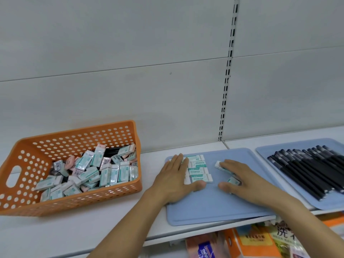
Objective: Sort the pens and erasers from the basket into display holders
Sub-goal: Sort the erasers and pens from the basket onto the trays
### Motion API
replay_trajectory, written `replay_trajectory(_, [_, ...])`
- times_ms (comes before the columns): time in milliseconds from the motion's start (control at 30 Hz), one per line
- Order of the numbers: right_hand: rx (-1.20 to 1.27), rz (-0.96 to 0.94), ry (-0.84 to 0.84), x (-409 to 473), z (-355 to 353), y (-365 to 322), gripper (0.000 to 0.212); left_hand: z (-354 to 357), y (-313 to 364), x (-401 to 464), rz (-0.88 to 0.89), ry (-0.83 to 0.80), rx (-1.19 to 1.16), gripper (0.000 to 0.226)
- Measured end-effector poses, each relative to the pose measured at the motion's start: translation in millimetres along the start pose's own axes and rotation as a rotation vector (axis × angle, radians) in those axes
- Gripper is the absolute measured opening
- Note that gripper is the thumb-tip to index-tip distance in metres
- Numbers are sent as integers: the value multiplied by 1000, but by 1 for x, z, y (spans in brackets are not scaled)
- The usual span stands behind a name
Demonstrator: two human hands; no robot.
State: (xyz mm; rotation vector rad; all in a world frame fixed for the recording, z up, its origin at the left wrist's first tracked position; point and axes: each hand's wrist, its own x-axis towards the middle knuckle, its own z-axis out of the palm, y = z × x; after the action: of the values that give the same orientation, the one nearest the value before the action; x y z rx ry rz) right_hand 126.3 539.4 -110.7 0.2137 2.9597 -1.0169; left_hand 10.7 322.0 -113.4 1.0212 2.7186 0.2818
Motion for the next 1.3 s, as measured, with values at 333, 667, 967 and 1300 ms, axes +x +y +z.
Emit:
replay_trajectory(333, [-139, -91, 110, -11, -12, 11, 42, 8, 4, 12, 172, 75, -14, 49])
replay_trajectory(667, [-235, -21, 79, -35, -7, -15, 38, 8, 0, 0, 169, 102, -286, 45])
replay_trajectory(967, [-278, -242, 169, -2, 37, -47, 13, 6, -23, -37, 219, 64, -231, 59])
replay_trajectory(1300, [-319, 115, 273, 12, 6, -2, 37, 8, -20, -50, 205, 104, -195, 58])
